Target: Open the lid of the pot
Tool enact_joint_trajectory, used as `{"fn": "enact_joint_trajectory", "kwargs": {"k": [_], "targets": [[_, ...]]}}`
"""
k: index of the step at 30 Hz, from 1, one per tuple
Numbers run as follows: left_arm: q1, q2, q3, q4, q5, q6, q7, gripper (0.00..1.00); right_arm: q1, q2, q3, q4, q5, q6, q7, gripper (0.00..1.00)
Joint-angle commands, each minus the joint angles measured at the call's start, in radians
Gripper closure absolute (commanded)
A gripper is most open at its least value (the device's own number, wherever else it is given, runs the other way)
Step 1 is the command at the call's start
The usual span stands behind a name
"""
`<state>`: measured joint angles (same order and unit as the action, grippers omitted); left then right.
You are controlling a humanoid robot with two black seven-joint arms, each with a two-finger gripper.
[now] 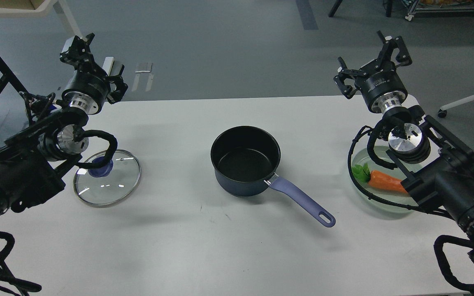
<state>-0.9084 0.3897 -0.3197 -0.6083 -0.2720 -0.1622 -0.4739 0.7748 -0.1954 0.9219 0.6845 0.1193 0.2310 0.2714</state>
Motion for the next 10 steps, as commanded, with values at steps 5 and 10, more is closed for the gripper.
{"fn": "enact_joint_trajectory", "kwargs": {"k": [5, 10], "targets": [[0.014, -0.005, -0.001, 0.001, -0.001, -0.008, 0.0, 0.01, 0.0, 0.05, 0.035, -0.08, 0.0, 0.018, -0.006, 0.0], [0.026, -0.005, -0.001, -0.001, -0.001, -0.008, -0.002, 0.01, 0.0, 0.05, 0.034, -0.073, 0.0, 0.019, -0.004, 0.0]]}}
